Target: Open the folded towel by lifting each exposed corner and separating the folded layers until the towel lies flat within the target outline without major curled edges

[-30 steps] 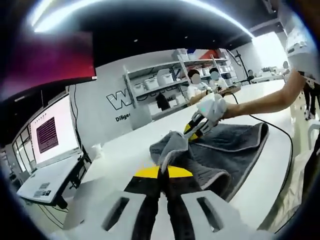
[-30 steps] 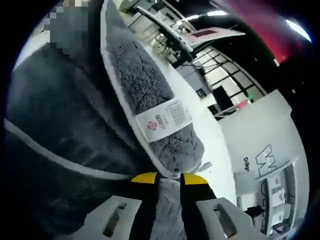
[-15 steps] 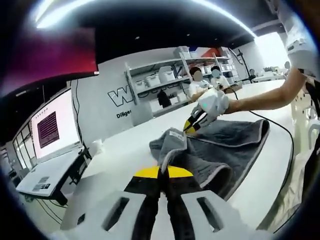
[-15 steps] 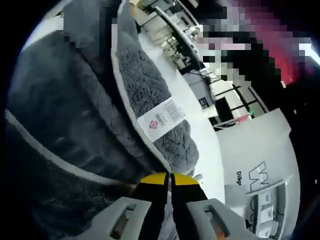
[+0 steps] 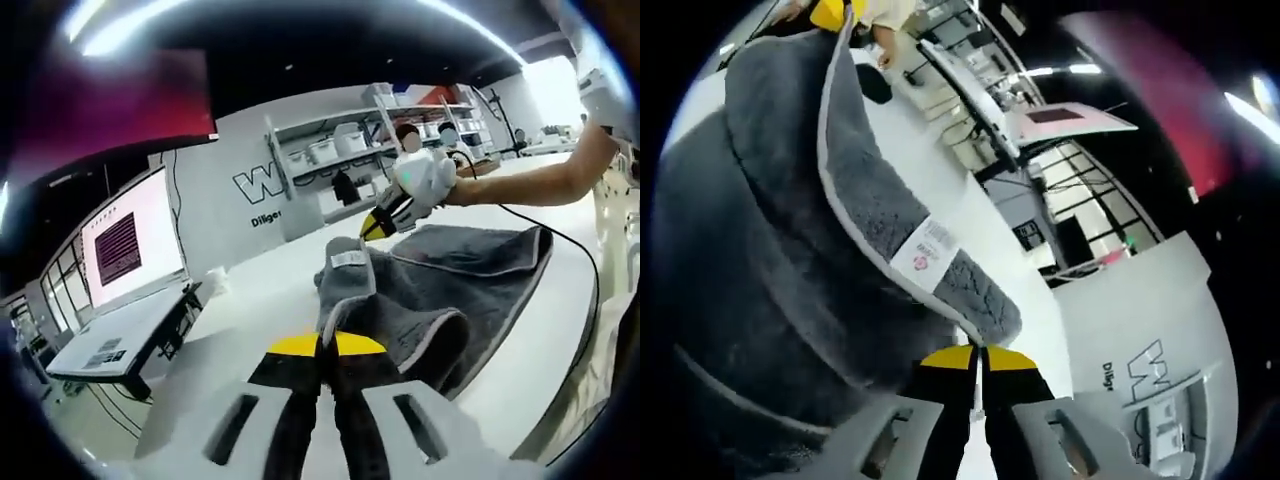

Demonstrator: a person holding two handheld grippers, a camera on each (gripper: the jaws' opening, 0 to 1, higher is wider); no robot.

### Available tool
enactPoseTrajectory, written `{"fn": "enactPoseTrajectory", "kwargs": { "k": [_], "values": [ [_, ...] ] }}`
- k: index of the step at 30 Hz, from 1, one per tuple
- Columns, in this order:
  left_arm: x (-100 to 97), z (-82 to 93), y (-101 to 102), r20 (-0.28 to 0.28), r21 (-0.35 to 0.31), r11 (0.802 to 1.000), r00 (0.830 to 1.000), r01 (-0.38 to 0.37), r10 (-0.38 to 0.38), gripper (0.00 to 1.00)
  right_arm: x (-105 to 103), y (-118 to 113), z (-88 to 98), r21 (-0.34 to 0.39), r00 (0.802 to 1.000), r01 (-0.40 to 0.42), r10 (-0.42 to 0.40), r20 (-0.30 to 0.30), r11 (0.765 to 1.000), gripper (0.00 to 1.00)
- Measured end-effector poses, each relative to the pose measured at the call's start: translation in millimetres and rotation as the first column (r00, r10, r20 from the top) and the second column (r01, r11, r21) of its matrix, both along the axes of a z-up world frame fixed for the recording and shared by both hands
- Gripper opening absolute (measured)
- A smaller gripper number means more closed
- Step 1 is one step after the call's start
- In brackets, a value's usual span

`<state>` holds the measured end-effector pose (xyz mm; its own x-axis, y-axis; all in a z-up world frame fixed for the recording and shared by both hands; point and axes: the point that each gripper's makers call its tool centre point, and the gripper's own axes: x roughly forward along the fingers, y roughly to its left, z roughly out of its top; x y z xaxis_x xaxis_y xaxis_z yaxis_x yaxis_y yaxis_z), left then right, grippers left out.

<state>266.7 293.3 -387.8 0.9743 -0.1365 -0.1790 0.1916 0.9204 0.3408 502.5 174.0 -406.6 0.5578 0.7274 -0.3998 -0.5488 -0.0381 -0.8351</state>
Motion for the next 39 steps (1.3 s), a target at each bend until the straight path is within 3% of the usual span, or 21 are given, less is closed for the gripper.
{"fn": "enactPoseTrajectory", "kwargs": {
  "k": [14,19,39],
  "values": [
    [-7.6,-12.4,44,-0.039,0.135,0.979,0.987,-0.150,0.156,0.02,-5,60,23.2,0.062,0.998,-0.057,0.056,0.022,0.996,0.00],
    [-11.0,-18.5,59,-0.058,0.209,0.957,0.975,-0.200,0.216,0.02,-7,72,27.3,0.085,0.998,-0.062,0.061,0.018,0.994,0.00],
    [-21.6,-46.3,102,-0.126,0.238,0.926,0.936,-0.292,0.328,0.02,-11,121,7.4,0.113,0.995,-0.083,0.089,-0.055,0.990,0.00]
  ]
}}
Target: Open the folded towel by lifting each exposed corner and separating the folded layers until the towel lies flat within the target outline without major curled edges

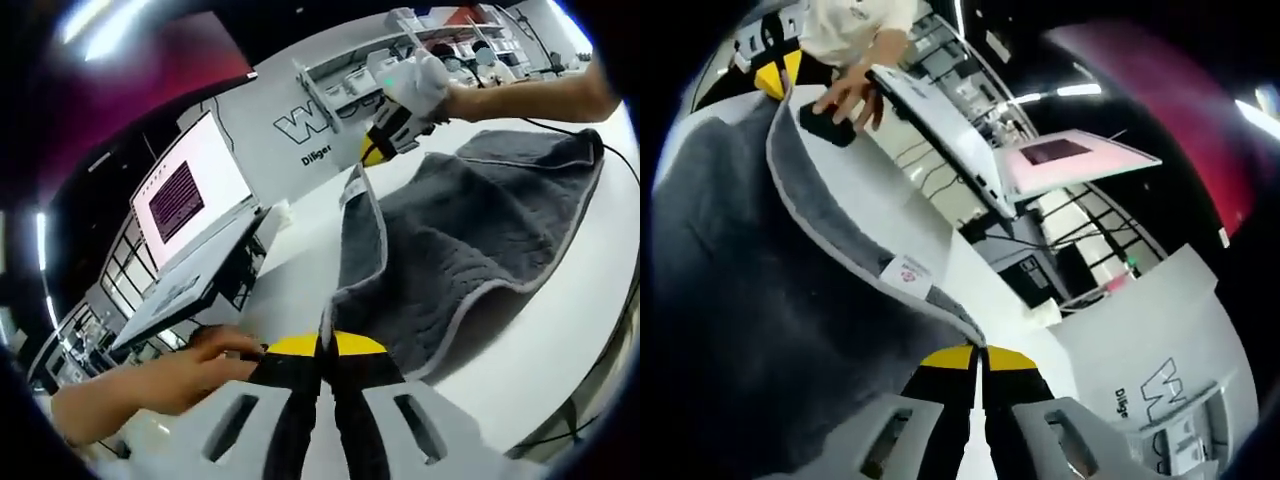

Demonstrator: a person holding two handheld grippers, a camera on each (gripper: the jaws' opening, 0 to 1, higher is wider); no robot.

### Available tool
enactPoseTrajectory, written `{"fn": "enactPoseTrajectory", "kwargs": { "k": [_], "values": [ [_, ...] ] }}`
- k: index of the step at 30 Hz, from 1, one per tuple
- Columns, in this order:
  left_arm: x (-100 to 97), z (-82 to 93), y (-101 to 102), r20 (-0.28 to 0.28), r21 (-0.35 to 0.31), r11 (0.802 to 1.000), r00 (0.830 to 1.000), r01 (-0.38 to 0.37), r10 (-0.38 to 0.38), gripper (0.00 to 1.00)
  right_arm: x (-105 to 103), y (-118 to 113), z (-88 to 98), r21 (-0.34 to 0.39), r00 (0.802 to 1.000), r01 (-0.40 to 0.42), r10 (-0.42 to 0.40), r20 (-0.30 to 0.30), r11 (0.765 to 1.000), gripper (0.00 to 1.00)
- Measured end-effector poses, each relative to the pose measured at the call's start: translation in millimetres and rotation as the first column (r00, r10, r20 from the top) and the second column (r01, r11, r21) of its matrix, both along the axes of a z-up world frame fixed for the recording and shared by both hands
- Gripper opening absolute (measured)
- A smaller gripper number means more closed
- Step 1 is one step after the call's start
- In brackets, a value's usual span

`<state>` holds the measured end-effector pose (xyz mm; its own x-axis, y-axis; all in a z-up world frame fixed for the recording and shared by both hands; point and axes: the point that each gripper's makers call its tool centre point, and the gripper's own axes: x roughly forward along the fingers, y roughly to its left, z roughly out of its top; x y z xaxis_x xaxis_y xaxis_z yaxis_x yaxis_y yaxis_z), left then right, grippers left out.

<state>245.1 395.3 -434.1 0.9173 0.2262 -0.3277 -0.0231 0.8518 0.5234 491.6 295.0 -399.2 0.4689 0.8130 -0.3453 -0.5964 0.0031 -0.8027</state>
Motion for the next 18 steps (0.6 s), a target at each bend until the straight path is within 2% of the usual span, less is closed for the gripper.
{"fn": "enactPoseTrajectory", "kwargs": {
  "k": [4,8,18],
  "values": [
    [1.3,-5.4,10,-0.005,-0.012,1.000,1.000,-0.020,0.020,0.02,3,12,-1.0,0.035,0.999,0.002,-0.001,-0.036,0.999,0.00],
    [0.7,-9.4,19,-0.009,-0.025,0.999,0.999,-0.039,0.039,0.02,5,24,-5.5,0.036,0.999,-0.003,0.005,-0.053,0.999,0.00],
    [-3.0,-19.6,37,0.000,-0.099,0.992,0.996,-0.084,0.084,0.02,13,46,-5.5,0.082,0.993,0.006,0.003,-0.119,0.997,0.00]
  ]
}}
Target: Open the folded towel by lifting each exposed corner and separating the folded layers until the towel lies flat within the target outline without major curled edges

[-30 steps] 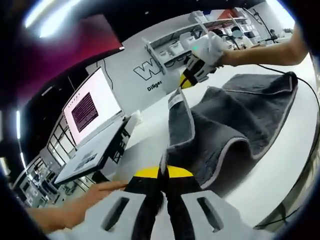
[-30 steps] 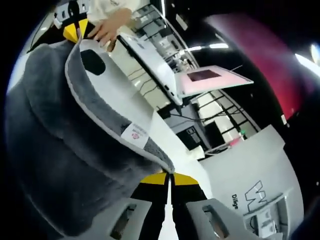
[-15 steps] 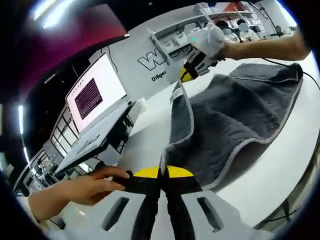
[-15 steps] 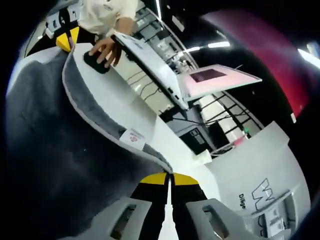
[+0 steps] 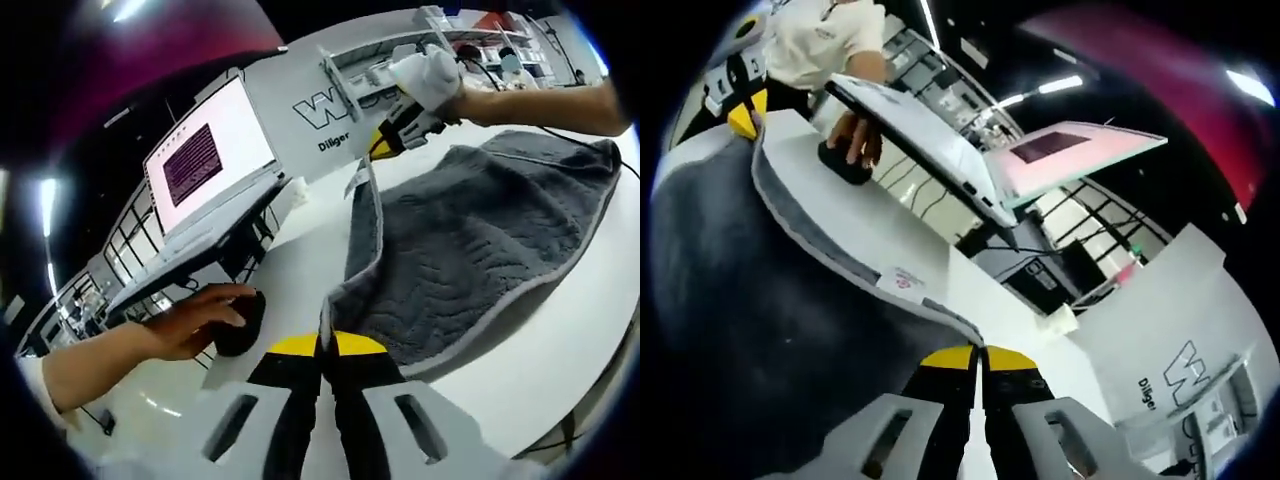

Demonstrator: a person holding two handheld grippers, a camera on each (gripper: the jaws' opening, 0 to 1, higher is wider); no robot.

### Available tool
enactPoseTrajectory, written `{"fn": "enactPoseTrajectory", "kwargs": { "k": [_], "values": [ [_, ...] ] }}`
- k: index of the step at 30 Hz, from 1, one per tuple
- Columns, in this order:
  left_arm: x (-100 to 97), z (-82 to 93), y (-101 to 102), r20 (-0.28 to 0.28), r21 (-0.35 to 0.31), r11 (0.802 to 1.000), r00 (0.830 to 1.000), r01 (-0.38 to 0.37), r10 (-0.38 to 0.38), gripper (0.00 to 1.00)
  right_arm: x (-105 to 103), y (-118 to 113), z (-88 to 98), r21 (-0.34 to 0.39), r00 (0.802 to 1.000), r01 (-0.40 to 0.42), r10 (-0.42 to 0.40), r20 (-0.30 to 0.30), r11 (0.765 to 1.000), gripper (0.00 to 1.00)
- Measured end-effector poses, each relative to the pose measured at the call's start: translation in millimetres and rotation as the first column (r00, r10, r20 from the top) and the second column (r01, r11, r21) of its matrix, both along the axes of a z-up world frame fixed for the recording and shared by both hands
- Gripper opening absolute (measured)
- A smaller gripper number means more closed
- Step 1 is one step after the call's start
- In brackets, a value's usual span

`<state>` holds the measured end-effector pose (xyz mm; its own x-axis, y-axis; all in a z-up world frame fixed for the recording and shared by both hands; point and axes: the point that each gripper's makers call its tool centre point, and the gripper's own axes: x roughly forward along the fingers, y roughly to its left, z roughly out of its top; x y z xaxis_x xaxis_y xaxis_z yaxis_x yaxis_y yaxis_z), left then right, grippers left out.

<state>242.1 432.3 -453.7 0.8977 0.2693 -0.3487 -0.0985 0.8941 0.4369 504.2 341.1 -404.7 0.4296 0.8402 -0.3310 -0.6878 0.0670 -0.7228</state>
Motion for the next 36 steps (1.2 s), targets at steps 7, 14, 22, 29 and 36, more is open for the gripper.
{"fn": "enactPoseTrajectory", "kwargs": {
  "k": [7,14,22,29,36],
  "values": [
    [-1.7,-3.0,7,0.044,-0.093,0.995,0.999,-0.021,0.025,0.02,3,18,-4.9,0.009,0.999,-0.006,0.006,-0.036,1.000,0.00],
    [-3.5,-3.8,14,0.083,-0.182,0.983,0.996,-0.027,0.043,0.03,9,37,-10.3,0.030,0.997,-0.006,0.009,-0.083,1.000,0.00],
    [-5.5,-6.3,16,0.097,-0.230,0.972,0.993,-0.044,0.067,0.06,16,51,-20.2,0.066,0.984,0.009,0.003,-0.175,0.998,0.00],
    [-13.1,-3.4,25,0.110,-0.241,0.967,0.988,-0.080,0.109,0.10,13,52,-22.2,0.100,0.976,0.026,-0.003,-0.219,0.995,0.00],
    [-16.4,1.4,29,0.130,-0.242,0.966,0.983,-0.095,0.129,0.09,15,48,-18.8,0.132,0.971,0.037,-0.005,-0.237,0.991,0.06]
  ]
}}
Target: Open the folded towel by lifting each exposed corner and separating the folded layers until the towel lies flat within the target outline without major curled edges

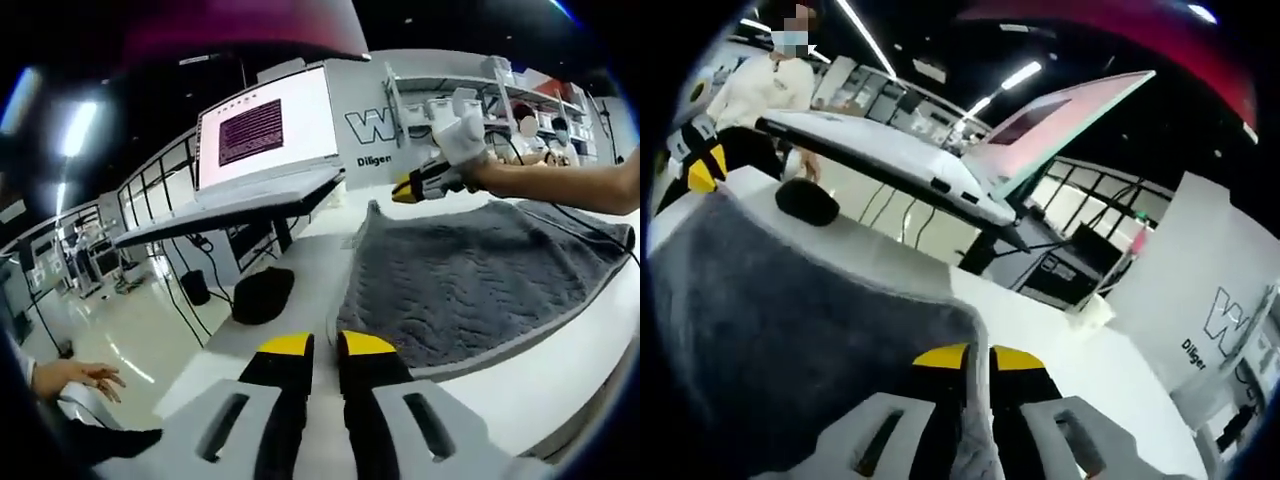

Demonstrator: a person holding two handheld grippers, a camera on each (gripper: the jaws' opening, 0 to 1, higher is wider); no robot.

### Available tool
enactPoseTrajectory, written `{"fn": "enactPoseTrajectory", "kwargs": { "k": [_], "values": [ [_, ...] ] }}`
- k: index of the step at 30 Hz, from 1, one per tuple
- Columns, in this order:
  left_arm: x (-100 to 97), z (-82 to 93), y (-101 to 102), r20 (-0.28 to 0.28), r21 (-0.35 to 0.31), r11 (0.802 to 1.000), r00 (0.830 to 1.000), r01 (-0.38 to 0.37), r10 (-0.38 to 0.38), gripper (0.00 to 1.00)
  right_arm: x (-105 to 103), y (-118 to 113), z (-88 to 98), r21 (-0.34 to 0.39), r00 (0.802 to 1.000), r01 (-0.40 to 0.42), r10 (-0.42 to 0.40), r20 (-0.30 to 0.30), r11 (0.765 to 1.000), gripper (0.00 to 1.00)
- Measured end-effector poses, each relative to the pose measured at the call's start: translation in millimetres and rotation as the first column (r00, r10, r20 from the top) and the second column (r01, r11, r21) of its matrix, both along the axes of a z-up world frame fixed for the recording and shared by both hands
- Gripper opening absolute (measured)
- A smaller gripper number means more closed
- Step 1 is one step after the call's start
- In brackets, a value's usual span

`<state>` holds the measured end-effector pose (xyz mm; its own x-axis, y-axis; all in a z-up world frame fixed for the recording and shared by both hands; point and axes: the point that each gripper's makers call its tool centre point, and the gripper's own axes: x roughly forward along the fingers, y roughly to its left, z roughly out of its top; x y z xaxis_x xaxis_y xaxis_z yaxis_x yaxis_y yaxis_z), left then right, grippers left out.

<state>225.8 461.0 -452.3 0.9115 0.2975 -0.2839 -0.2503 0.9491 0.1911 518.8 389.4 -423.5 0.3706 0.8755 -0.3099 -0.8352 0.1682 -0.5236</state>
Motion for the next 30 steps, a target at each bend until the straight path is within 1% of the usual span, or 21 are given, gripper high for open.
{"fn": "enactPoseTrajectory", "kwargs": {
  "k": [2,4,6,8,12,14,20,24,25,30],
  "values": [
    [0.9,0.1,-1,0.001,-0.002,1.000,1.000,0.002,-0.002,0.09,-1,-4,0.4,0.003,1.000,-0.001,0.001,-0.017,1.000,0.05],
    [2.3,-0.2,-2,-0.002,0.000,1.000,1.000,0.007,-0.007,0.09,-2,-5,1.7,0.006,1.000,-0.004,0.004,-0.022,1.000,0.03],
    [3.4,-0.9,-4,-0.005,0.000,1.000,1.000,0.011,-0.011,0.09,-2,-4,1.7,0.005,1.000,-0.004,0.005,-0.020,1.000,0.03],
    [4.4,-0.7,-6,-0.007,0.003,1.000,1.000,0.017,-0.017,0.09,-3,-10,2.4,0.002,1.000,-0.005,0.005,-0.023,1.000,0.03],
    [5.1,1.9,-10,-0.006,0.010,1.000,1.000,0.024,-0.024,0.09,-3,-14,5.4,0.004,1.000,-0.003,0.003,-0.018,1.000,0.02],
    [6.9,5.5,-15,0.002,0.011,0.999,0.999,0.036,-0.036,0.09,-3,-21,9.0,0.007,1.000,0.000,0.000,-0.013,1.000,0.02],
    [10.7,6.7,-23,-0.007,0.019,0.998,0.998,0.061,-0.061,0.10,1,-39,18.0,0.016,1.000,0.022,-0.022,-0.007,1.000,0.02],
    [13.5,13.6,-33,0.006,0.022,0.996,0.996,0.084,-0.084,0.09,6,-51,22.4,0.019,0.999,0.034,-0.034,-0.006,0.999,0.02],
    [15.4,15.0,-39,0.007,0.026,0.995,0.995,0.096,-0.097,0.09,7,-55,24.0,0.019,0.999,0.039,-0.039,-0.007,0.999,0.02],
    [22.6,13.9,-56,-0.013,0.029,0.988,0.989,0.149,-0.148,0.10,11,-73,35.2,0.034,0.998,0.057,-0.056,-0.007,0.998,0.02]
  ]
}}
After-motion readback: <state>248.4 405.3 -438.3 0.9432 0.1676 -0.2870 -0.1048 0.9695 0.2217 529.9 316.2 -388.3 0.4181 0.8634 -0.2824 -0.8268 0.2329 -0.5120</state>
